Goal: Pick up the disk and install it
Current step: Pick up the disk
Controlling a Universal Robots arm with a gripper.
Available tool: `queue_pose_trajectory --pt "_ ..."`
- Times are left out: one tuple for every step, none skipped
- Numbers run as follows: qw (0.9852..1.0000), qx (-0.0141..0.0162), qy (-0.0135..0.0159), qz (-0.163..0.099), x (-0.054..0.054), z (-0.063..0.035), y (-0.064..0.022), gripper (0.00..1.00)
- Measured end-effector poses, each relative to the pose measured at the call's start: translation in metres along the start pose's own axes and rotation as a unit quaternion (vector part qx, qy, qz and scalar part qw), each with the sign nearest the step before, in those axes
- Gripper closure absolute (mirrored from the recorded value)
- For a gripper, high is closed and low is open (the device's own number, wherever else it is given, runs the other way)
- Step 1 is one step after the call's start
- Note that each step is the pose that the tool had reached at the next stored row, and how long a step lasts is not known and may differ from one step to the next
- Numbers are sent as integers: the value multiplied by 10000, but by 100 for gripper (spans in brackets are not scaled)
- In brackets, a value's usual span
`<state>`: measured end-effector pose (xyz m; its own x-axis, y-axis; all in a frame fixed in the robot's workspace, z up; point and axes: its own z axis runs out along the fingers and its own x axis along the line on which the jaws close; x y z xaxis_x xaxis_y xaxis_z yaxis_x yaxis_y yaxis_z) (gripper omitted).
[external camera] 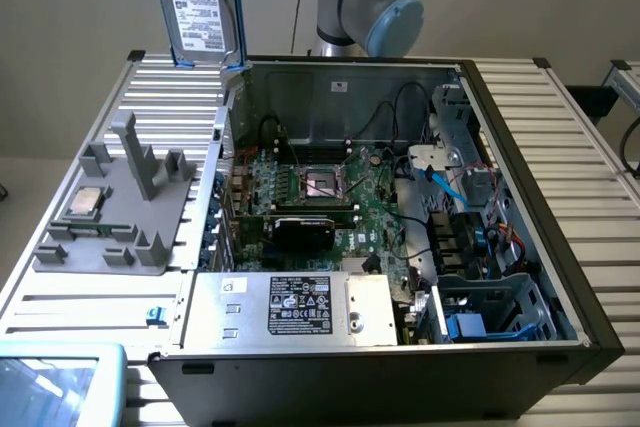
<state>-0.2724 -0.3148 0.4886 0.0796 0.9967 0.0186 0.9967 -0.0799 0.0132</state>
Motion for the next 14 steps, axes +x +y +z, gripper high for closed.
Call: queue_pose_trajectory --pt "10000 0 1 -1 -25 -2 13 63" --pt "10000 0 2 -1 -49 -4 31 63" --pt "10000 0 4 0 -73 -7 56 63" --pt "10000 1 5 0 -90 -9 86 63" --pt "10000 1 8 0 -104 -10 124 63" --pt "10000 1 10 -1 -115 -11 164 63" --pt "10000 1 13 0 -126 -13 208 63" --pt "10000 1 14 0 -137 -14 250 63" --pt "10000 1 16 0 -149 -15 294 63" --pt "10000 1 18 0 -159 -17 335 63" --pt "10000 1 20 0 -170 -18 379 63" --pt "10000 2 22 0 -182 -20 422 63" --pt "10000 2 23 -1 -193 -21 466 63" --pt "10000 2 24 0 -203 -23 509 63"
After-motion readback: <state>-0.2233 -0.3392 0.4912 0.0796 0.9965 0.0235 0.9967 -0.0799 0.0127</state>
